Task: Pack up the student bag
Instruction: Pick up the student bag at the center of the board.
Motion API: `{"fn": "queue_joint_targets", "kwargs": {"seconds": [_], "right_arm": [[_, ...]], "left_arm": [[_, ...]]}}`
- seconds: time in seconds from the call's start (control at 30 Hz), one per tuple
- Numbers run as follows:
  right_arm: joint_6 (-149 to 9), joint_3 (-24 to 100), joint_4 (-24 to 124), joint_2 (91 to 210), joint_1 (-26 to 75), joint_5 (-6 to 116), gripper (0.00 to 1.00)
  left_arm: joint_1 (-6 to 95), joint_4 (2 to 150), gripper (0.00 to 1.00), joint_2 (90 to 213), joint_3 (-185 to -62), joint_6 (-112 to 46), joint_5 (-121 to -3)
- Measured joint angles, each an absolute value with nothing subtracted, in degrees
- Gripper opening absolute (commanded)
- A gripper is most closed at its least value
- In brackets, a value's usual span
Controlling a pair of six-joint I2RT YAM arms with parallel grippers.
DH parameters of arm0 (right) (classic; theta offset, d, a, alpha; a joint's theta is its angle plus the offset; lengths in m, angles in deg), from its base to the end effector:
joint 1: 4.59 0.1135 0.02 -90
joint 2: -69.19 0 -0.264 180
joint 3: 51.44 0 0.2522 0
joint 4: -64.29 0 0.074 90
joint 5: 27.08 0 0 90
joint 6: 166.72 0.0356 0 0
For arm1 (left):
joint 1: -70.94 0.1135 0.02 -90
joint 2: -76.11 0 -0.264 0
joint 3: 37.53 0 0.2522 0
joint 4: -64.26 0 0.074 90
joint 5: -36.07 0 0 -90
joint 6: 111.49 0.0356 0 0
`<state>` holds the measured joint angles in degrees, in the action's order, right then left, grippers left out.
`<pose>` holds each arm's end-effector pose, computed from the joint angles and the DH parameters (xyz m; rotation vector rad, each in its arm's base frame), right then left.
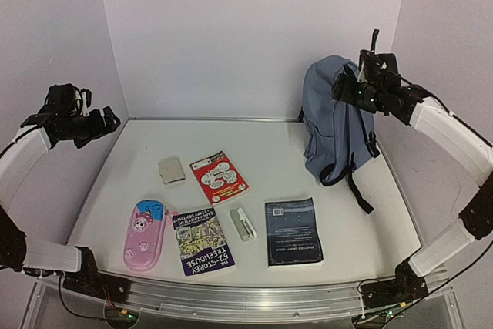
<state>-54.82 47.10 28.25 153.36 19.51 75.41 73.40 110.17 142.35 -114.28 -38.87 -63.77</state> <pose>0.3122 0.1312 0.3986 0.1072 1.9501 0.3203 0.2505 0.0047 0.3379 -0.2822 2.1798 -0.3346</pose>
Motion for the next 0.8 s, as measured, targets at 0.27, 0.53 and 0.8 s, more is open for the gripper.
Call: {"fn": "queue_joint_targets", "kwargs": {"seconds": [0.27,0.53,0.8], "right_arm": [[-54.4,54.1,26.8,160.4,19.5,82.9,0.75],[-55.4,57.6,26.3,167.6,19.5,85.0,0.64],[-57.2,58.5,26.0,169.9,19.7,89.4,0.0]], "left_arm": [[73.4,108.3,1.0,142.8,-114.0,-39.3,-70.2],[73.4,107.8,1.0,142.9,-114.0,-39.3,-72.9],[73.4,108.0,1.0,142.9,-114.0,-38.7,-73.3]]}}
